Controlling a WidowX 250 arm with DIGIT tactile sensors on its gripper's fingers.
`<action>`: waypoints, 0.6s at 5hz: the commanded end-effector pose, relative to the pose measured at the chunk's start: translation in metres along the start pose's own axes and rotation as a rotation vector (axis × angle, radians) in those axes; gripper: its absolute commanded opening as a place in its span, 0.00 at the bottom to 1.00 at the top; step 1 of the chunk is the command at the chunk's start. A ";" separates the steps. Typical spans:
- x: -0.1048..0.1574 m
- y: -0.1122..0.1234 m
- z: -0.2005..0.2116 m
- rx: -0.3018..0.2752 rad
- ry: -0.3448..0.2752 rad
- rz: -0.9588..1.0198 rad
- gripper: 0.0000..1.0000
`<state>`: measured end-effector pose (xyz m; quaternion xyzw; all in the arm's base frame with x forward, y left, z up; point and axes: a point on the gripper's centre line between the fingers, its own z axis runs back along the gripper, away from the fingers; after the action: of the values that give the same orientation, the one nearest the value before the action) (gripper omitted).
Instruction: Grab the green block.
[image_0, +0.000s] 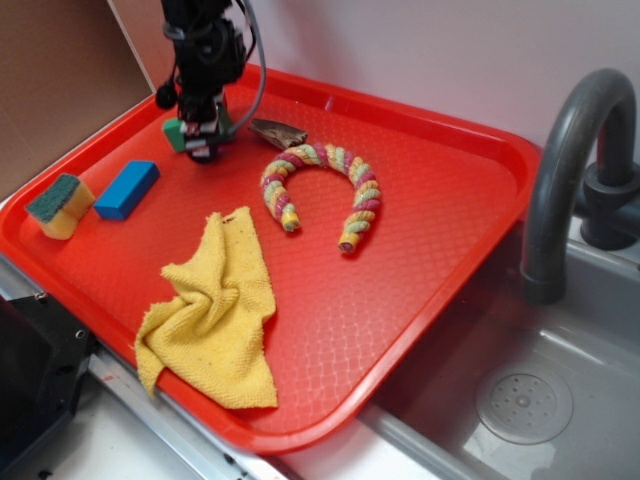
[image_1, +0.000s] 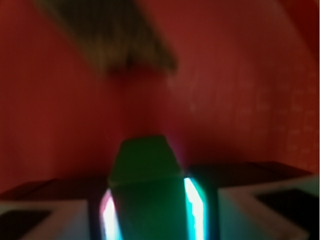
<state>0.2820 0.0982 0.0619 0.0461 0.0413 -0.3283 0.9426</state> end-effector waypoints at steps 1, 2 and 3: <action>-0.003 -0.001 0.126 0.079 -0.085 0.524 0.00; -0.017 -0.034 0.178 -0.002 -0.122 0.708 0.00; -0.027 -0.058 0.207 -0.128 -0.166 0.769 0.00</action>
<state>0.2300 0.0397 0.2487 -0.0334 -0.0018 0.0410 0.9986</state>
